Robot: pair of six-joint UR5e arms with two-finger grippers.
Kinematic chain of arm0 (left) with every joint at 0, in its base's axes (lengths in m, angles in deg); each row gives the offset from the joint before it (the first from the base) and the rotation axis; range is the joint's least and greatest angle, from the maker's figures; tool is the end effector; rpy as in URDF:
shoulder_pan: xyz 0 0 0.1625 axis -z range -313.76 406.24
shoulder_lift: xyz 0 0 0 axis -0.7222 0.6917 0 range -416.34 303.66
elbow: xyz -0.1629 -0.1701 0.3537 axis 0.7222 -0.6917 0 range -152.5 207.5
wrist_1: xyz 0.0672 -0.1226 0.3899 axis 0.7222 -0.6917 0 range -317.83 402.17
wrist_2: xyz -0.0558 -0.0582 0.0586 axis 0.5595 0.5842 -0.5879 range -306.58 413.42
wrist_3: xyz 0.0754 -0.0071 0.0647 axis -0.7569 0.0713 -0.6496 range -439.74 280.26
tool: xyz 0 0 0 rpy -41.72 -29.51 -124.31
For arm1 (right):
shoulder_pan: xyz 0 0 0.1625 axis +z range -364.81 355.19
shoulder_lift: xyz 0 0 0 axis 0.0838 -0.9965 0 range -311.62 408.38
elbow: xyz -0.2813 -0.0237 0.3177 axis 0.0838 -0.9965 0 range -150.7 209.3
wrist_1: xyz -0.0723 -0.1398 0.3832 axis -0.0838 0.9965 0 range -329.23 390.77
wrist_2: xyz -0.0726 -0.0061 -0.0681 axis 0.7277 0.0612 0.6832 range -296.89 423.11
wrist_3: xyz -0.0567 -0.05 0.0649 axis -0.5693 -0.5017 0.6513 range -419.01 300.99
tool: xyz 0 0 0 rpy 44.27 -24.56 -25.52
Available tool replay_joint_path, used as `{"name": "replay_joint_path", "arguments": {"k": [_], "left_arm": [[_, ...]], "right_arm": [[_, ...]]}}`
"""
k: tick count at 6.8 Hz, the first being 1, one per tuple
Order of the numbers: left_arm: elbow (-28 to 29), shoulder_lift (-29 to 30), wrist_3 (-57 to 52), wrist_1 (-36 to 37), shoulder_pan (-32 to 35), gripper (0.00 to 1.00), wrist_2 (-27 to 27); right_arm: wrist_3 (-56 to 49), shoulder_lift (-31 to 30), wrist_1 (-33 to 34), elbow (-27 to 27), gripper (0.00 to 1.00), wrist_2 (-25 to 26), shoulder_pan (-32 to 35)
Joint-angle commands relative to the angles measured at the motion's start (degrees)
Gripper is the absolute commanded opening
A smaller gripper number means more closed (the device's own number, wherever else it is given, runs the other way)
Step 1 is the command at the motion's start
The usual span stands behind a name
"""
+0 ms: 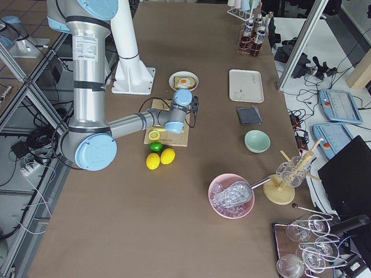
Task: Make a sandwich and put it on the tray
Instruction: 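Grasp the bread slice edge with the right gripper and lift it, then carry the bread slice with the right gripper over the egg on the plate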
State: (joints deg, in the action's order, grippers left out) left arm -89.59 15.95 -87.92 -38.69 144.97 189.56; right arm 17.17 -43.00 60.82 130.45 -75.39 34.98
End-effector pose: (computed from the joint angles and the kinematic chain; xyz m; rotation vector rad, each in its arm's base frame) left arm -0.1151 -0.3441 0.5720 0.1223 0.7960 -0.0075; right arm -0.3258 -0.3477 0.4501 -0.1421 -1.3328 -0.1311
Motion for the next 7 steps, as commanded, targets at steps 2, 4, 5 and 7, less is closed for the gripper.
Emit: {"name": "replay_joint_path", "arguments": {"k": [2,4,5,7], "left_arm": [[-0.07,-0.04,0.0,0.0,0.05,0.98,0.0],[-0.07,-0.04,0.0,0.0,0.05,0.98,0.0],[-0.07,-0.04,0.0,0.0,0.05,0.98,0.0],[-0.07,-0.04,0.0,0.0,0.05,0.98,0.0]], "right_arm": [[0.37,0.68,-2.0,-0.25,0.0,-2.46,1.17],[2.74,1.2,-4.64,-0.25,0.0,-2.73,1.35],[5.53,2.34,-5.96,-0.25,0.0,-2.91,1.44],[11.25,6.54,-6.85,-1.12,0.0,-2.91,1.35]]}}
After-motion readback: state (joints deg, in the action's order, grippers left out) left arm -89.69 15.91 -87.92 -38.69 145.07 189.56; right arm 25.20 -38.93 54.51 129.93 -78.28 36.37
